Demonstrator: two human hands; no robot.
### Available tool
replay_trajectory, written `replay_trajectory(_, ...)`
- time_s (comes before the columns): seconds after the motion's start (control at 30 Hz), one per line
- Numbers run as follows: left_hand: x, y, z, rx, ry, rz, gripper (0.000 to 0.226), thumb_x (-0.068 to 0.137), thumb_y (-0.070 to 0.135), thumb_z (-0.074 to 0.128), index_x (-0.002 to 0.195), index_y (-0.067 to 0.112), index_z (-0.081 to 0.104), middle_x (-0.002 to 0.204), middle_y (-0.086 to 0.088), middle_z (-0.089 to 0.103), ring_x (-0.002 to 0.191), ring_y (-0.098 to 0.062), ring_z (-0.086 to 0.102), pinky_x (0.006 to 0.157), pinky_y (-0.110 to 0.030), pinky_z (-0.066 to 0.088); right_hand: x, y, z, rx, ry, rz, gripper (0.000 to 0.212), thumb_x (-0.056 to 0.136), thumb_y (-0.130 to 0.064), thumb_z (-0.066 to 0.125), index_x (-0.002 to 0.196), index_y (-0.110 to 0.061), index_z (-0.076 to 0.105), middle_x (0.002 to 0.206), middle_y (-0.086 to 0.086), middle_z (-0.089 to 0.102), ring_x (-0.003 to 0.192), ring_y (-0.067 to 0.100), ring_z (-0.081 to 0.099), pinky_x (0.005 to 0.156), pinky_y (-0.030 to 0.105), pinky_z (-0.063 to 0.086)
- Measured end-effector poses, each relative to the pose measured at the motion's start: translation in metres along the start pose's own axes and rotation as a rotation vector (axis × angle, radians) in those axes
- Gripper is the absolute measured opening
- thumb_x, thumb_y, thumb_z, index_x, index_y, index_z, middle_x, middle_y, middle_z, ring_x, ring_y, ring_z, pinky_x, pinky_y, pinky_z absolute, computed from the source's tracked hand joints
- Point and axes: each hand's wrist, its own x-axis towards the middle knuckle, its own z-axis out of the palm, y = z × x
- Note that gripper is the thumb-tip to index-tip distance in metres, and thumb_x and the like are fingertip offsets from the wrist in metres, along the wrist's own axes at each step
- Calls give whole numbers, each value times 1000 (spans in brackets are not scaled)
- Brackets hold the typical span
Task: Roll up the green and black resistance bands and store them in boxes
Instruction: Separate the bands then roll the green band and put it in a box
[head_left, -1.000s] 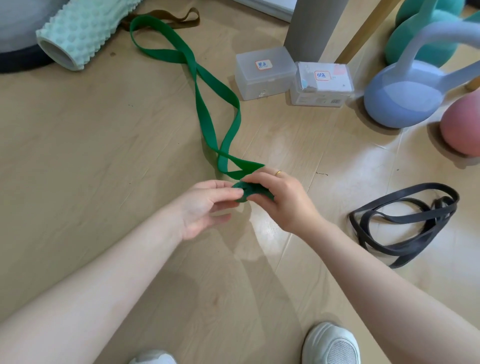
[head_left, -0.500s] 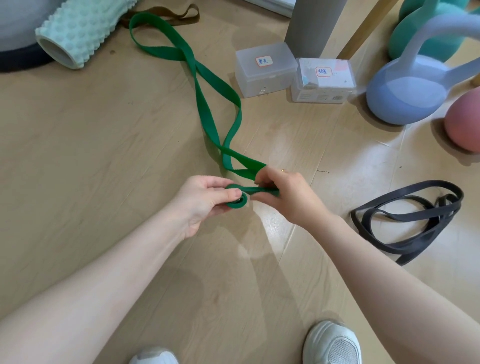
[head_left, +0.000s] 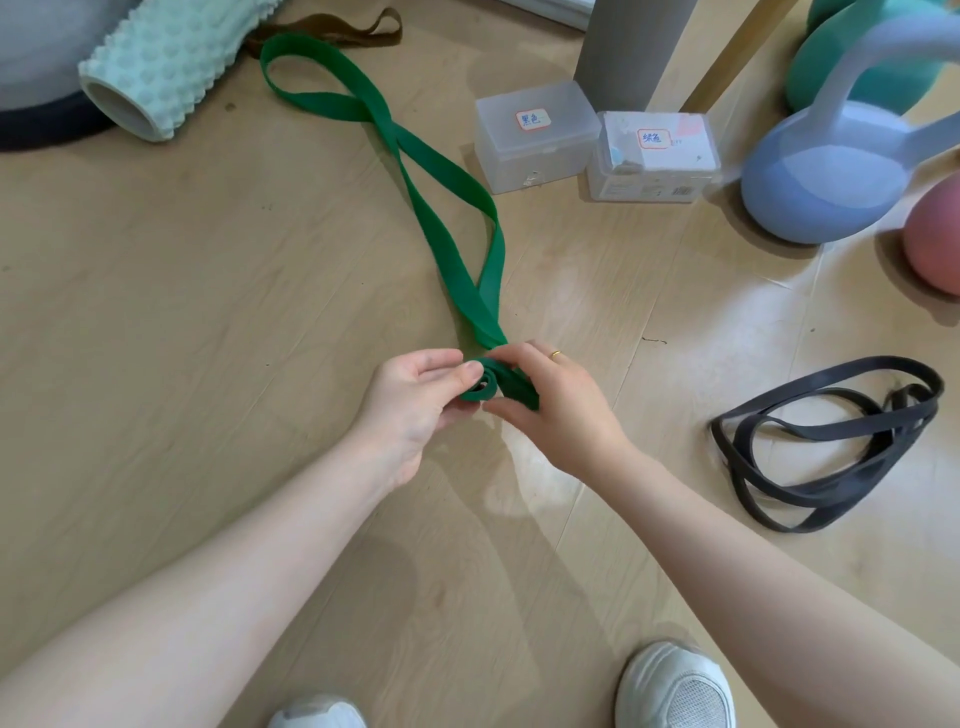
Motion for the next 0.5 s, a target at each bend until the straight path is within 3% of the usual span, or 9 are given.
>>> replay_trajectory(0.13,3,1,0,-27,16,-21,42,81,4,65,120,-2,51,104,-18,65,89,-22,65,85,-35,54,2,2,-1,-43,127,34,15,85,-16,64,97,-7,64,91,6,63,78,21,54,65,31,38)
replay_trajectory(0.3,4,-2,3,-64,82,0,39,81,6,66,117,-4,54,107,-18,63,91,-21,65,82,-34,55,-2,-8,8,-4,235,136,11,83,-17,66,90,-8,63,86,5,65,79,22,56,67,30,41)
replay_trajectory(0.5,3,-3,6,-284,121,-80,17,83,1,62,100,-3,60,84,-13,66,71,-18,65,59,-20,56,-9,-23,29,84,252,243,38,80,-32,70,110,-11,59,101,1,57,94,13,53,73,17,34)
